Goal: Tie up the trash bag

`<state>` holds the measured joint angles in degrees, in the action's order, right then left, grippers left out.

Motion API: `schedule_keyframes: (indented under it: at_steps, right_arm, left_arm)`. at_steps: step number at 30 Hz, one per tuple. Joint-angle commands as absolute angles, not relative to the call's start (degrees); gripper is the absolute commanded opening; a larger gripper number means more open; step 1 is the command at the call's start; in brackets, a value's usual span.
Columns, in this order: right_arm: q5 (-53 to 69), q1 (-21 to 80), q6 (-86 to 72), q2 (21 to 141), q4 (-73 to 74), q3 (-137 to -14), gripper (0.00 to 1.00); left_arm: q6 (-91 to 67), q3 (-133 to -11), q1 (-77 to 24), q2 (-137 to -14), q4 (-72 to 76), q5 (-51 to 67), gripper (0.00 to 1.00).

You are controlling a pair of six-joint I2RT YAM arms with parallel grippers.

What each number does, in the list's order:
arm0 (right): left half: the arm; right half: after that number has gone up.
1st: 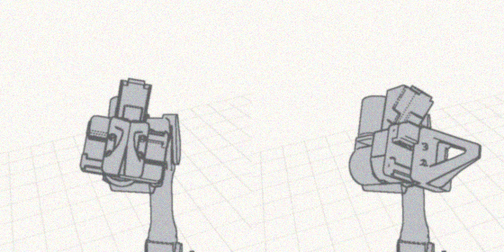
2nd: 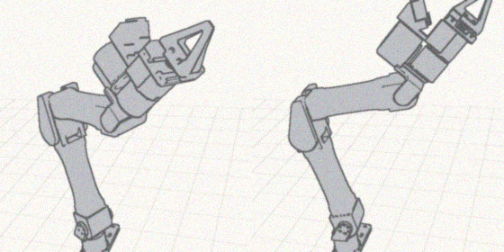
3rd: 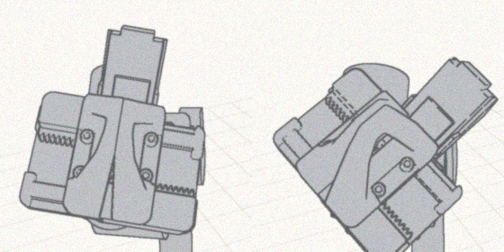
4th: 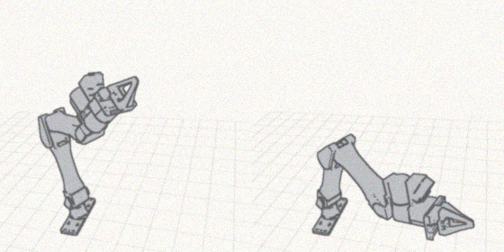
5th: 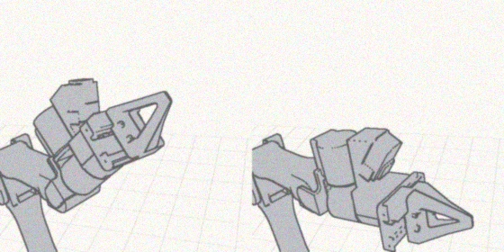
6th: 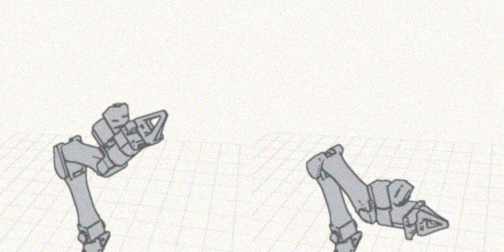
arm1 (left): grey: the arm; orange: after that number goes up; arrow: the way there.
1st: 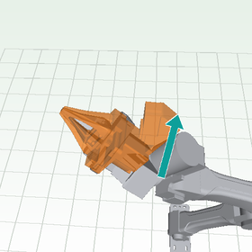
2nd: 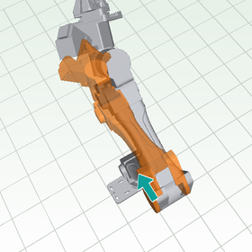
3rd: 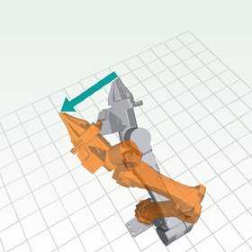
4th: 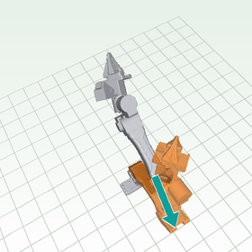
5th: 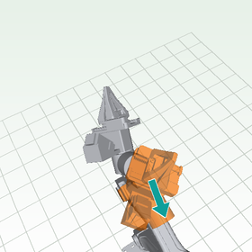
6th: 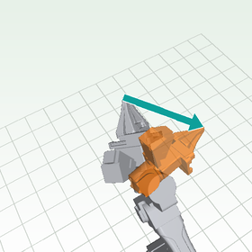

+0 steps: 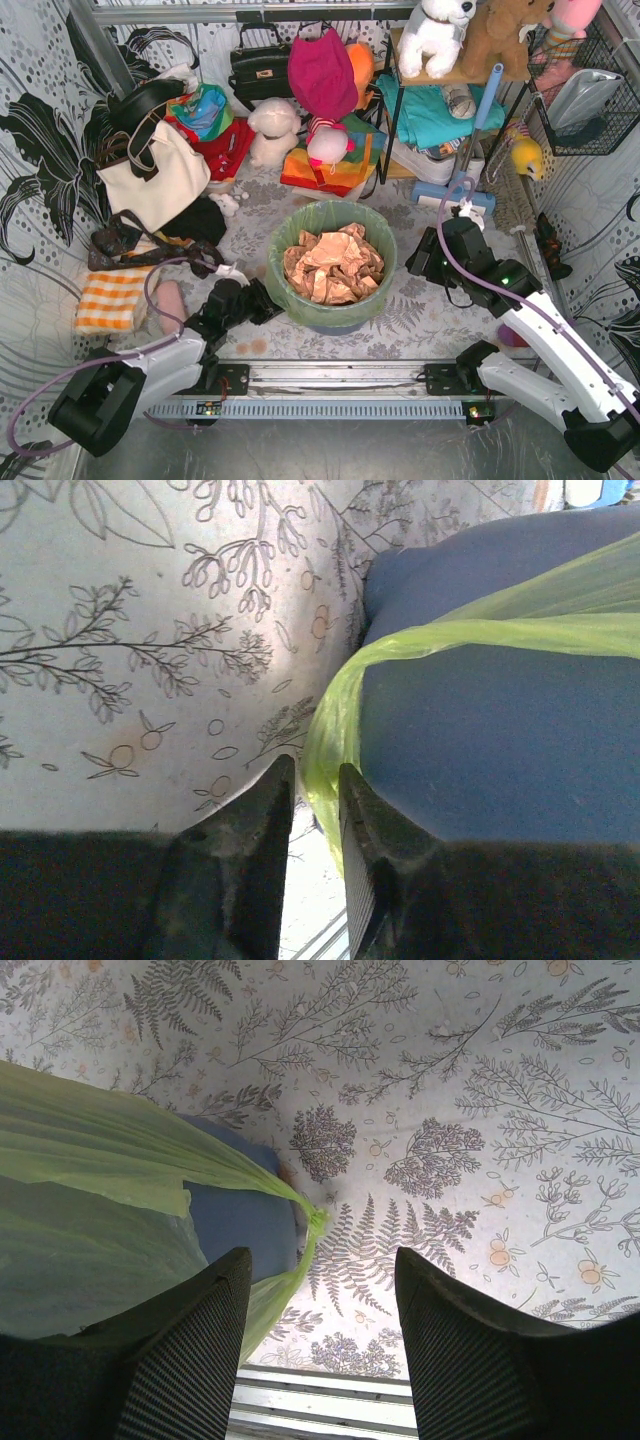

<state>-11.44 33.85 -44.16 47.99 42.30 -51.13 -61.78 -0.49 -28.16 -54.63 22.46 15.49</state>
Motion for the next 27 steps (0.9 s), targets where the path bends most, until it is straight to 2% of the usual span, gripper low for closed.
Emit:
schedule_keyframes:
  at_steps: [1, 4, 10, 19, 27]
  right_arm:
    - [-10.7, 34.0, -45.3, 47.7, 40.3, -49.7, 0.59]
    - [-10.7, 33.9, -45.8, 48.3, 40.4, -48.9, 0.58]
    - [-10.8, 33.9, -46.5, 48.2, 39.8, -45.8, 0.57]
    - [-6.9, 34.0, -48.0, 47.4, 34.1, -38.2, 0.54]
    - [1.1, 33.9, -48.6, 49.5, 22.0, -31.4, 0.50]
  left_arm:
    - [-59.9, 1.0, -27.9, -53.4, 25.8, 16.3, 0.28]
    - [-59.0, 0.6, -27.9, -51.4, 22.5, 15.5, 0.16]
    - [-57.5, -1.5, -27.6, -48.0, 14.9, 14.0, 0.00]
    - [-55.0, -10.0, -27.7, -39.0, -12.6, 3.3, 0.00]
    - [-53.0, -15.1, -27.6, -39.3, -20.0, -0.5, 0.00]
